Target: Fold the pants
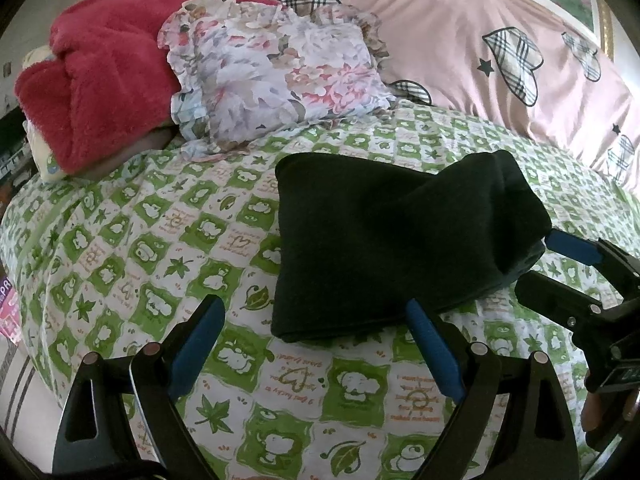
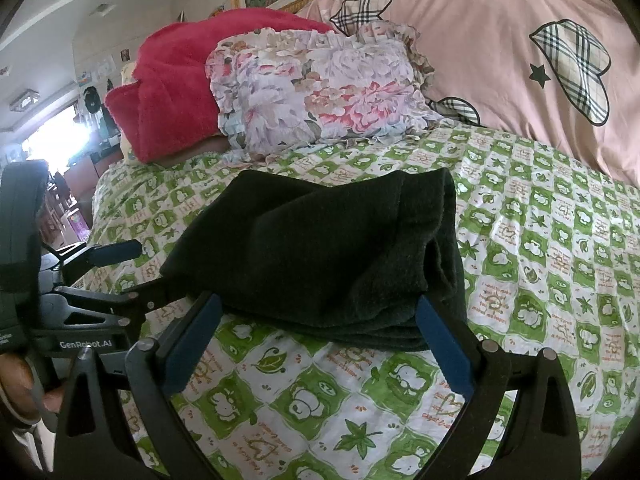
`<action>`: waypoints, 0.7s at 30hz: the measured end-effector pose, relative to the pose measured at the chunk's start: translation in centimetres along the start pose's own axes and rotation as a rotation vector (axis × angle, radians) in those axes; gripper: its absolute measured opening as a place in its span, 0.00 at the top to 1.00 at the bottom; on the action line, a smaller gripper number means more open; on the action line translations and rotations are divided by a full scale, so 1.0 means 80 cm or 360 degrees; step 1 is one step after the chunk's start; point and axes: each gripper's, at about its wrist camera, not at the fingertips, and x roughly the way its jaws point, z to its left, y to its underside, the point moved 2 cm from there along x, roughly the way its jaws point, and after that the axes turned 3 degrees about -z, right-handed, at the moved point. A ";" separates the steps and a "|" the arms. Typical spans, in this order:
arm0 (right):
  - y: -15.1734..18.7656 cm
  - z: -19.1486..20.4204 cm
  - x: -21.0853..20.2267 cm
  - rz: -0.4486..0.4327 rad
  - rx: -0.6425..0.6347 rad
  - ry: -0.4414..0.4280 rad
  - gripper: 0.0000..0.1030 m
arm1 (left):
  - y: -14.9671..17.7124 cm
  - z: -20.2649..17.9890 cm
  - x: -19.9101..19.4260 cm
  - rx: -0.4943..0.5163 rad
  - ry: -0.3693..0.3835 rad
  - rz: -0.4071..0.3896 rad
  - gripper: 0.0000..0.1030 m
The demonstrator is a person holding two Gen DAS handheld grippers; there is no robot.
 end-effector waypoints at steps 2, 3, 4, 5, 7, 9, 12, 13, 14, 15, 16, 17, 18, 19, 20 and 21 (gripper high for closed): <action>-0.001 0.002 0.001 0.0000 -0.0001 -0.0001 0.05 | 0.000 0.000 0.000 0.0002 0.0000 -0.0001 0.10; -0.001 0.001 0.001 0.0001 -0.0003 0.0000 0.05 | 0.000 0.000 -0.001 0.0002 0.0001 0.0000 0.10; 0.000 0.000 0.000 0.0001 -0.0003 0.0001 0.05 | 0.000 0.000 -0.001 0.0003 0.0002 0.0001 0.10; -0.002 0.002 0.001 0.0001 -0.0003 0.0000 0.05 | 0.000 0.000 -0.001 0.0005 0.0002 0.0001 0.10; -0.001 0.001 0.001 0.0000 0.0000 0.0001 0.05 | 0.000 0.000 -0.001 0.0005 0.0003 0.0001 0.10; -0.001 0.000 0.000 0.0001 0.0000 -0.0001 0.05 | 0.000 0.000 -0.001 0.0002 0.0001 0.0001 0.10; -0.001 -0.001 0.000 0.0000 -0.0002 -0.0001 0.05 | 0.000 0.000 -0.001 0.0001 0.0001 0.0002 0.10; -0.001 -0.001 0.000 0.0000 -0.0001 -0.0002 0.05 | 0.000 -0.001 -0.001 0.0000 0.0001 0.0002 0.10; -0.001 -0.001 0.001 0.0000 -0.0001 -0.0002 0.05 | 0.000 0.000 -0.001 0.0000 0.0003 0.0003 0.10; -0.001 -0.001 0.001 0.0002 -0.0002 -0.0001 0.05 | 0.001 -0.001 -0.001 0.0001 0.0005 0.0005 0.10; -0.002 0.000 0.002 0.0002 -0.0003 0.0000 0.05 | 0.000 0.000 -0.001 0.0002 0.0007 0.0007 0.10; -0.001 -0.002 0.001 0.0001 -0.0002 -0.0001 0.05 | 0.000 0.000 -0.001 0.0003 0.0008 0.0006 0.10; -0.001 -0.002 0.000 -0.0001 -0.0001 -0.0002 0.05 | 0.000 0.000 -0.001 0.0005 0.0010 0.0003 0.10; -0.002 -0.001 0.000 -0.0006 0.0002 0.0001 0.05 | -0.001 0.000 -0.001 0.0004 0.0012 0.0002 0.10; -0.004 0.000 0.000 -0.0011 0.0004 0.0002 0.05 | -0.002 0.000 -0.001 0.0000 0.0018 0.0003 0.10; -0.006 -0.001 -0.001 -0.0015 0.0009 0.0005 0.05 | -0.004 0.001 -0.001 -0.0013 0.0036 0.0009 0.10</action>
